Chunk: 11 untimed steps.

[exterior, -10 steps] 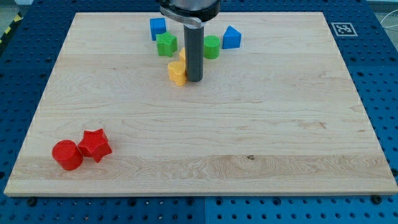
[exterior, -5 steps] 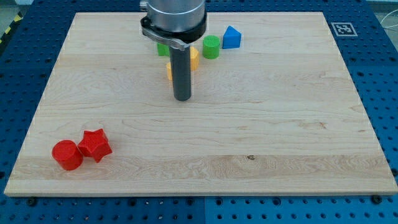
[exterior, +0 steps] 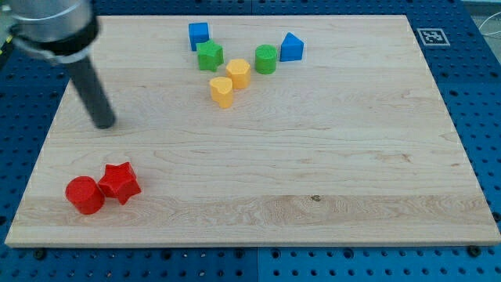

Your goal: Push the red circle and red star up and right a bit

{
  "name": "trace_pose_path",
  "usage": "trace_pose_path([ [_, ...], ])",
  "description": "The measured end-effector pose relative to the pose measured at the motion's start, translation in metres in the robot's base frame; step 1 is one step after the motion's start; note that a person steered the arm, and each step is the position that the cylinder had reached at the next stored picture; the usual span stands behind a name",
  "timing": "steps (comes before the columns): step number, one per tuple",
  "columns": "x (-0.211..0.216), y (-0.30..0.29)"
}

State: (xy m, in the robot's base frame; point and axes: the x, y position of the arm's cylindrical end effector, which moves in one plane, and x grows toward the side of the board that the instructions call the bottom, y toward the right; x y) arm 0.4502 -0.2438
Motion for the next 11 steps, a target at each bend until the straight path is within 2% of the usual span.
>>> trace_pose_path([
  [1, 0.008, -0.058],
  [5, 0.016, -0.06],
  [7, 0.102, -0.06],
  [8, 0.115, -0.058],
  [11, 0.135, 0.037],
])
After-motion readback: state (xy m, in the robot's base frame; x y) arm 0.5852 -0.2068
